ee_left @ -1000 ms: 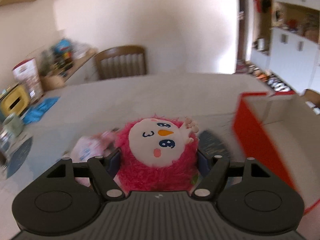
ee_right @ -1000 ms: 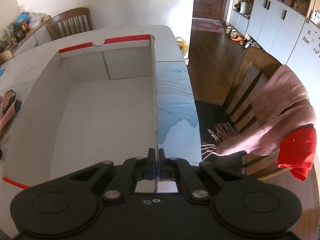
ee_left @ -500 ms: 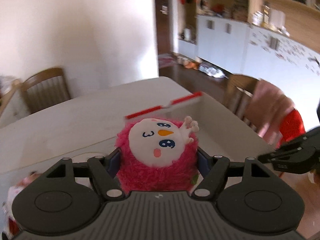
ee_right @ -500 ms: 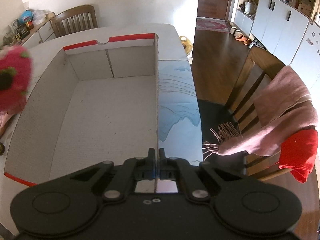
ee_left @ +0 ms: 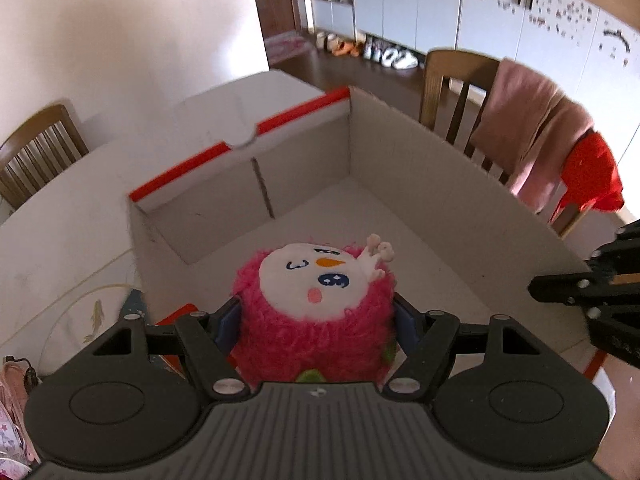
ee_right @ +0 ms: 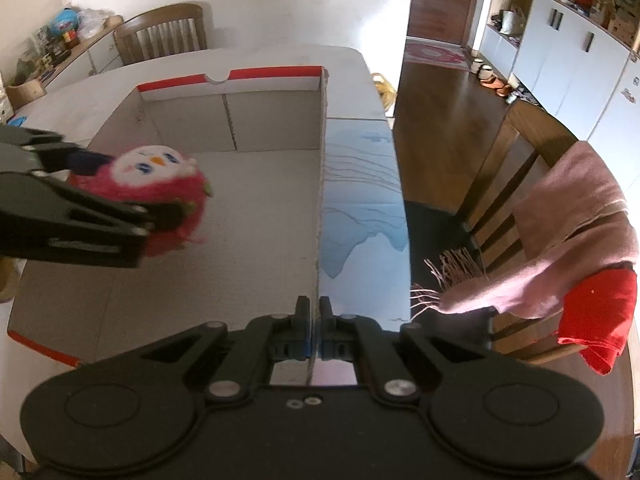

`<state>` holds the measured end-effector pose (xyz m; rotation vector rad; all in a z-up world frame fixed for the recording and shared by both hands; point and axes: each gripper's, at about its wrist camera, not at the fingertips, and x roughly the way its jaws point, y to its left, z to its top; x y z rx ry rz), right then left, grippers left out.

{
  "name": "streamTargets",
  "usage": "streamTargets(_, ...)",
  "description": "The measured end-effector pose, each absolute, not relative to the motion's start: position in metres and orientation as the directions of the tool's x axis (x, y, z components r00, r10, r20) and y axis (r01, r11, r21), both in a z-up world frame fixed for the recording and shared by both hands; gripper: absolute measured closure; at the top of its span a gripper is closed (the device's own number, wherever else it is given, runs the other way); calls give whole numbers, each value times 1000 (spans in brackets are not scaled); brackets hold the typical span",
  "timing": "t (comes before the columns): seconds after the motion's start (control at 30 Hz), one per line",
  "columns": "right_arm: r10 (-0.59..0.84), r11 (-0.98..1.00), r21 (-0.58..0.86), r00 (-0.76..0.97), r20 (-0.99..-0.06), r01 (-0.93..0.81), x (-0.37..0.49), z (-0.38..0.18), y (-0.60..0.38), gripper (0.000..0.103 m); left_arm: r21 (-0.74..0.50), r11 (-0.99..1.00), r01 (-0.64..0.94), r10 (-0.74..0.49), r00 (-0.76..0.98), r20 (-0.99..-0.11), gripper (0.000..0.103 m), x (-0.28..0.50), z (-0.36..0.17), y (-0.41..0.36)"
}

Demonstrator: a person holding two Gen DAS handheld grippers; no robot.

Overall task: Organize objects
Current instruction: 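Carry the plush toy into the cardboard box and open the left tool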

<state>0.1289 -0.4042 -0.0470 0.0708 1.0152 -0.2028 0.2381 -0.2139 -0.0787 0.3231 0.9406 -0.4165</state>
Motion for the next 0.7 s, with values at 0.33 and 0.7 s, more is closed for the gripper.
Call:
streamTargets(0.33, -109, 985, -26, 506, -856, 168, 135, -48, -390, 100, 46, 885, 463, -166, 408, -898, 27, 259, -101, -209)
streamTargets(0.7, -132, 979, -36, 490, -862, 201, 137, -49, -383, 100, -16, 892, 452, -224, 411, -883, 17, 247, -86, -185)
